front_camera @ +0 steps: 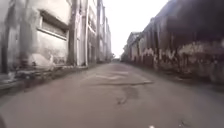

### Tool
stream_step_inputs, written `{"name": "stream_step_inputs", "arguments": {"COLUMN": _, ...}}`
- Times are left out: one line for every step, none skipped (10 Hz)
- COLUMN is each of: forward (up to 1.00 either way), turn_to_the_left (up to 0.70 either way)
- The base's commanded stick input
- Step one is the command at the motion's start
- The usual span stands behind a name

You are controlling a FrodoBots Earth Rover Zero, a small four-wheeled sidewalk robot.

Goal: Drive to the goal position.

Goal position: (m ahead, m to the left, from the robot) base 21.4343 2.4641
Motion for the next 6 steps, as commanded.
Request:
{"name": "stream_step_inputs", "arguments": {"forward": 0.50, "turn_to_the_left": 0.00}}
{"name": "stream_step_inputs", "arguments": {"forward": 0.50, "turn_to_the_left": 0.00}}
{"name": "stream_step_inputs", "arguments": {"forward": 0.50, "turn_to_the_left": 0.00}}
{"name": "stream_step_inputs", "arguments": {"forward": 0.50, "turn_to_the_left": 0.00}}
{"name": "stream_step_inputs", "arguments": {"forward": 0.50, "turn_to_the_left": 0.00}}
{"name": "stream_step_inputs", "arguments": {"forward": 0.50, "turn_to_the_left": 0.00}}
